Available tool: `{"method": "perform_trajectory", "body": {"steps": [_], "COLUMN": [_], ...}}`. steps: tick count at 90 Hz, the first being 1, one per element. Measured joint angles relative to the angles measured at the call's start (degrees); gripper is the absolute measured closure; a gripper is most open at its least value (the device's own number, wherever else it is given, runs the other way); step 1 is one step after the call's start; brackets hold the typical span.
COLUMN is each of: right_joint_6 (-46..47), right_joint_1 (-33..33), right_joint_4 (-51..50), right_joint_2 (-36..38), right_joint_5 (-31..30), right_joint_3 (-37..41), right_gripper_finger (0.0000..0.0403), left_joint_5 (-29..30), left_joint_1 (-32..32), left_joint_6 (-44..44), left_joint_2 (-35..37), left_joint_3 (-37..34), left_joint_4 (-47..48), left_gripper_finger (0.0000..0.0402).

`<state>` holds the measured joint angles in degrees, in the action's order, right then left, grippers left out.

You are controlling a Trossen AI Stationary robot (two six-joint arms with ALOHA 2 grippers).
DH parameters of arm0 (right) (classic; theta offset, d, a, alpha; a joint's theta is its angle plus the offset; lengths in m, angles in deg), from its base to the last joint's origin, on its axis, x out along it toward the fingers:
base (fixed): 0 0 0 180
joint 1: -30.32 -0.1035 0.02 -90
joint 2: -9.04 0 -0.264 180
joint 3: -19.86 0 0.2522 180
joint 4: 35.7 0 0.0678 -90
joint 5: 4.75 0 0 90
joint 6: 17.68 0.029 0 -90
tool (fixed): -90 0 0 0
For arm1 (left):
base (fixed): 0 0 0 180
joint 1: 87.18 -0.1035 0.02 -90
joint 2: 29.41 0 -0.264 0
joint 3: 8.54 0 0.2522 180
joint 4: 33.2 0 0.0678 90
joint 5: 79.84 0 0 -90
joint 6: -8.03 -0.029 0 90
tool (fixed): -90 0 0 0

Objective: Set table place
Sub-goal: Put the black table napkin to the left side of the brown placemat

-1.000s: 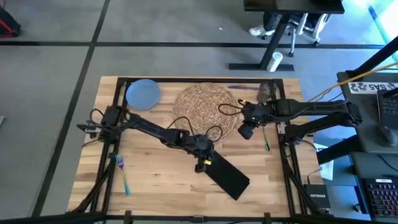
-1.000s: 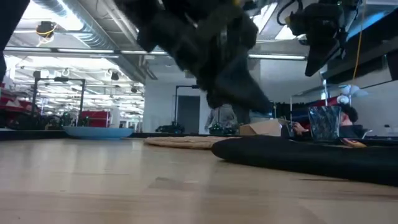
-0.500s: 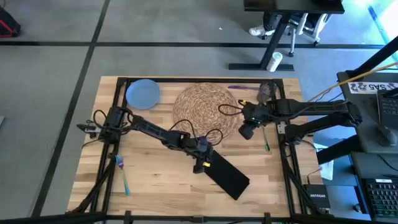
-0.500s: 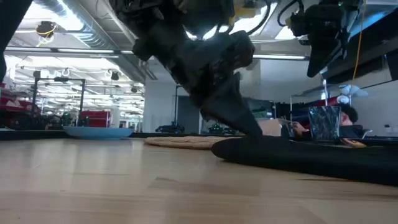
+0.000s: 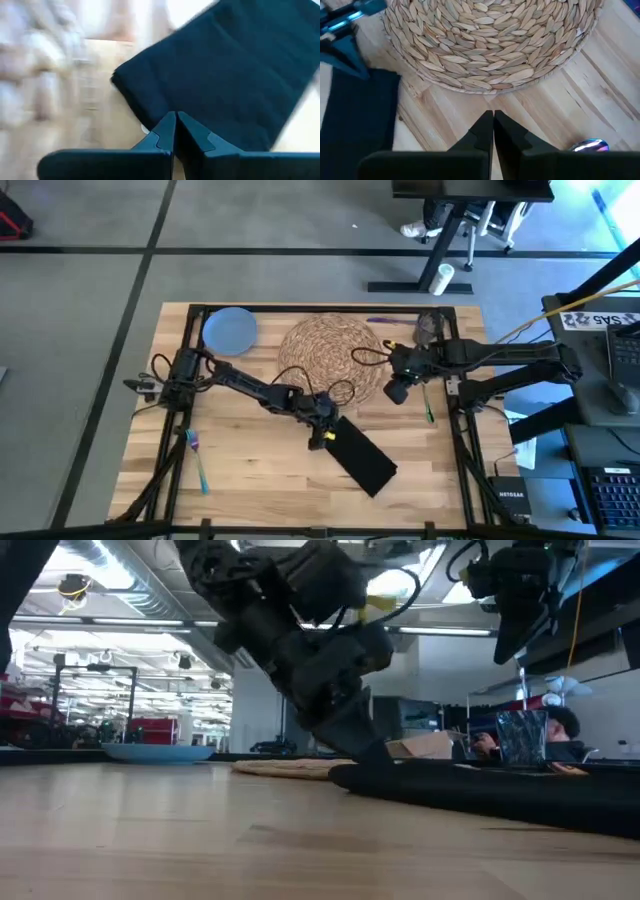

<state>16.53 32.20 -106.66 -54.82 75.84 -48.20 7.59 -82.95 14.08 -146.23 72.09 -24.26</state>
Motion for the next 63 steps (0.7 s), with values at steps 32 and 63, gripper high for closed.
{"method": "perform_trajectory", "body": {"steps": [32,63], "right_joint_6": [0.0,-0.39], "right_joint_1": [-0.04,-0.01], "right_joint_4": [0.08,0.42], "right_joint_2": [-0.01,0.0], "right_joint_5": [0.0,-0.02], "right_joint_3": [0.0,-0.02], "right_gripper_finger": [0.0403,0.0403], "left_joint_5": [-1.62,3.45], "left_joint_1": [-3.13,2.0], "left_joint_6": [1.49,7.85], "left_joint_2": [7.91,13.34], "left_joint_3": [0.0,0.09], "left_joint_4": [2.38,0.84], "left_gripper_finger": [0.0402,0.0402]}}
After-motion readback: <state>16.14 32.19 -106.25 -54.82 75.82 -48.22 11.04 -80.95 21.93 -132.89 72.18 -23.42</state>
